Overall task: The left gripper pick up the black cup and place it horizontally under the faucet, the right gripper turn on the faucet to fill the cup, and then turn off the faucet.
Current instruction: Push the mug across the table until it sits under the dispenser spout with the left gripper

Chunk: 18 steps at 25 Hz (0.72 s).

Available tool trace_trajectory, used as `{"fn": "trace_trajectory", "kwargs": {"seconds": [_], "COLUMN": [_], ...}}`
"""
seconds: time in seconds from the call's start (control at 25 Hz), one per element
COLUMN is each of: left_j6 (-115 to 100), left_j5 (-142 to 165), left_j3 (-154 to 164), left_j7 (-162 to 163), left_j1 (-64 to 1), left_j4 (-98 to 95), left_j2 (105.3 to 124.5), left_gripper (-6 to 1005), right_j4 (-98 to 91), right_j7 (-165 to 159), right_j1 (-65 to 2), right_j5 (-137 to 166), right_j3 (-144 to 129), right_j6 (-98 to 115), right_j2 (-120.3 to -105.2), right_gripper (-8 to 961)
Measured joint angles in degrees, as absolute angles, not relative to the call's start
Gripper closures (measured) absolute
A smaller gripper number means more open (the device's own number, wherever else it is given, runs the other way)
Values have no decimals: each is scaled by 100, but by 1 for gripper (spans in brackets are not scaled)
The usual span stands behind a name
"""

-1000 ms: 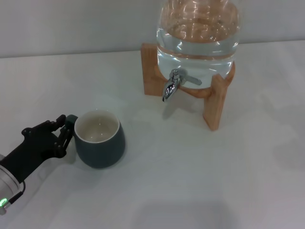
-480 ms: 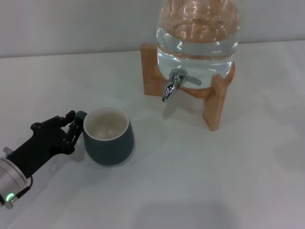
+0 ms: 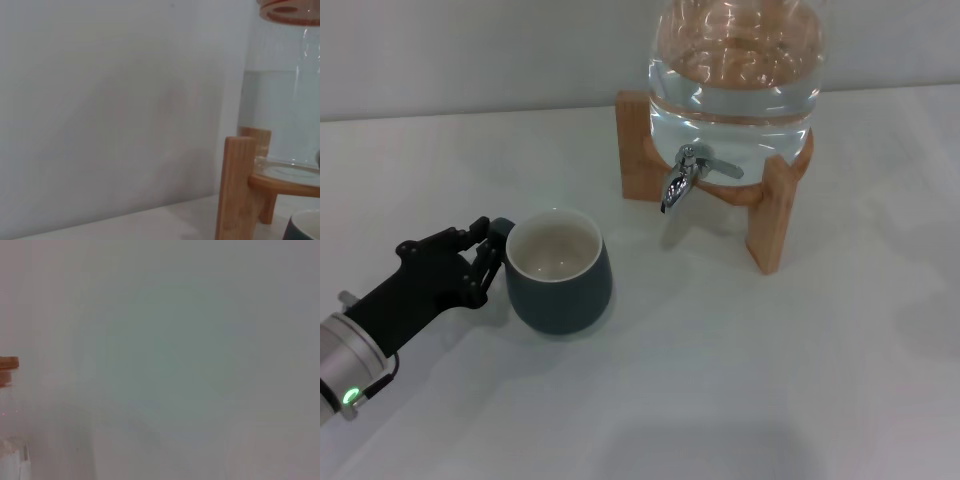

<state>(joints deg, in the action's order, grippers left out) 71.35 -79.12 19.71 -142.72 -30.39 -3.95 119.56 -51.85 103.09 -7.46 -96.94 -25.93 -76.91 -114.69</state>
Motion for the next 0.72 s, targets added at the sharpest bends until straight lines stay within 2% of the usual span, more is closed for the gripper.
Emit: {"fn": "trace_trajectory", "kwargs": {"seconds": [0.72], "left_j6": [6682], "left_j5": [-7923], "left_j3": [1986], "left_j7": [-14282], "left_j1": [-3350], "left_j4": [-160], "left_j2": [11968], "left_gripper": [815], "right_j4": [-5186], "right_j7": [10309], "right_j1": [-747], "right_j5": [-9694], "right_j3": [-2606], "right_j6": [-7700], "right_j2": [-11470], "right_gripper": [114]}}
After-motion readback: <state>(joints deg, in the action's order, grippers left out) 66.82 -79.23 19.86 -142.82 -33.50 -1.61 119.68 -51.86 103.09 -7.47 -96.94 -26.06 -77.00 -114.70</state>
